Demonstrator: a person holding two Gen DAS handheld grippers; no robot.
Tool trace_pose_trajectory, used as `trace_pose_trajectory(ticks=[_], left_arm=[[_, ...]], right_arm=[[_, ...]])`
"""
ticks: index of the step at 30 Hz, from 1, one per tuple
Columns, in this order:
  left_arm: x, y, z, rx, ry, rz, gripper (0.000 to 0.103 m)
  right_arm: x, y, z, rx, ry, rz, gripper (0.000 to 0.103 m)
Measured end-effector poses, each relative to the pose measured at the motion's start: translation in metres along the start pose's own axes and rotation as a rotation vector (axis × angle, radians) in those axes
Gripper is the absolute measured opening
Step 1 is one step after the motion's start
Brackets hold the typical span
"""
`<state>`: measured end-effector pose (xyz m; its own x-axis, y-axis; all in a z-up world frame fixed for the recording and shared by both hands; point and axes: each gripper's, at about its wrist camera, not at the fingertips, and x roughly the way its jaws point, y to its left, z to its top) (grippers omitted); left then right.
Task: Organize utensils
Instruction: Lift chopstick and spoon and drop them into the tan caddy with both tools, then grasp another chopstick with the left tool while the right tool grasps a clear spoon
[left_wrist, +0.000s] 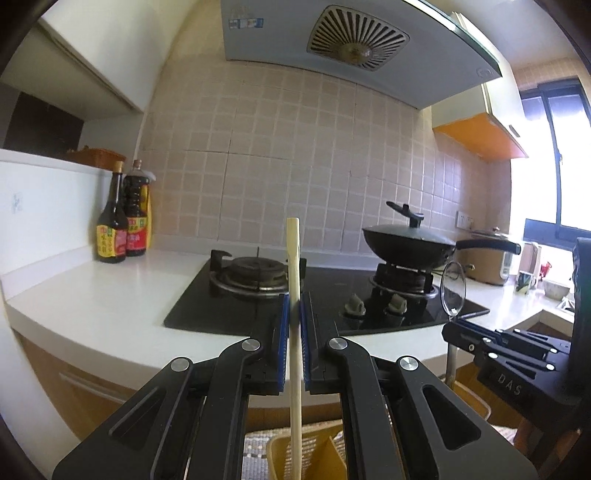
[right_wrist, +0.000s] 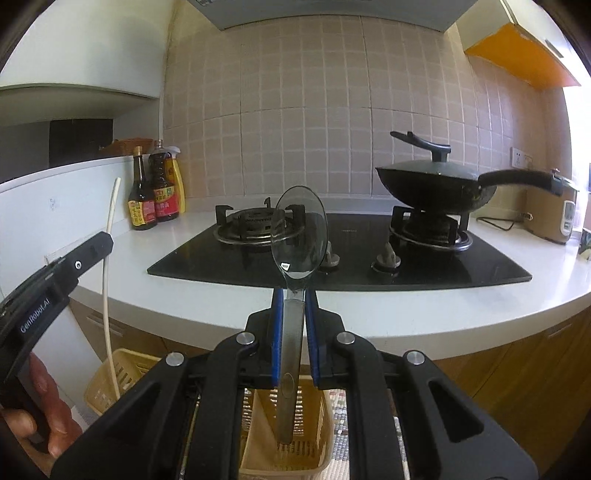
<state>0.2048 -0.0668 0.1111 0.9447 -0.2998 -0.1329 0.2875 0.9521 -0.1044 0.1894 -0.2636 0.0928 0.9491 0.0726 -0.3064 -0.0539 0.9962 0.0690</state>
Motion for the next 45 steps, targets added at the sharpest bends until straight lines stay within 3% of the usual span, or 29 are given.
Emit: trace_pose_trajectory(ticks=[3,4,6,7,8,9,14,22,26,31,37,45], left_arm=[[-0.003,0.005,-0.006,-0.021,0.013,-0.007,0.007],[-0.004,0.008,-0.006,-0.036,0.03,-0.024,0.009],[-0.009,0.013,-0.007,-0.055,0.045,-0.035,0.021],[-0.014,0.016,-0.006,-0.064,0.053,-0.04,0.024],[-0.018,0.018,-0.006,-0.072,0.058,-0.047,0.032],[-0.023,0.019,-0.005,-0.08,0.061,-0.053,0.039],[-0.053,0.026,0.0,-0.097,0.115,-0.089,0.042],[-0.093,0.027,-0.007,-0.097,0.295,-0.157,0.044],[-0.106,0.025,-0.032,-0.044,0.452,-0.153,0.044],[-0.102,0.036,-0.079,-0.061,0.692,-0.152,0.039],[-0.089,0.037,-0.132,-0.039,0.913,-0.17,0.031],[-0.092,0.026,-0.16,0.073,0.967,-0.149,0.022]], right_arm=[[-0.003,0.0,-0.005,0.004,0.025,0.027,0.011],[-0.006,0.0,-0.007,0.004,0.031,0.028,0.016],[-0.017,0.0,-0.011,0.007,0.029,0.028,0.031],[-0.022,-0.001,-0.012,0.01,0.026,0.026,0.048],[-0.03,-0.002,-0.014,0.014,0.016,0.022,0.056],[-0.038,-0.003,-0.015,0.017,0.011,0.022,0.057],[-0.069,-0.006,-0.02,0.026,0.069,0.016,0.057],[-0.103,-0.014,-0.044,0.063,0.277,0.022,0.057],[-0.105,-0.012,-0.066,0.066,0.424,0.047,0.051],[-0.093,-0.01,-0.103,0.076,0.616,0.056,0.038],[-0.085,-0.022,-0.144,0.137,0.775,0.056,0.036],[-0.083,-0.022,-0.166,0.166,0.846,0.062,0.032]])
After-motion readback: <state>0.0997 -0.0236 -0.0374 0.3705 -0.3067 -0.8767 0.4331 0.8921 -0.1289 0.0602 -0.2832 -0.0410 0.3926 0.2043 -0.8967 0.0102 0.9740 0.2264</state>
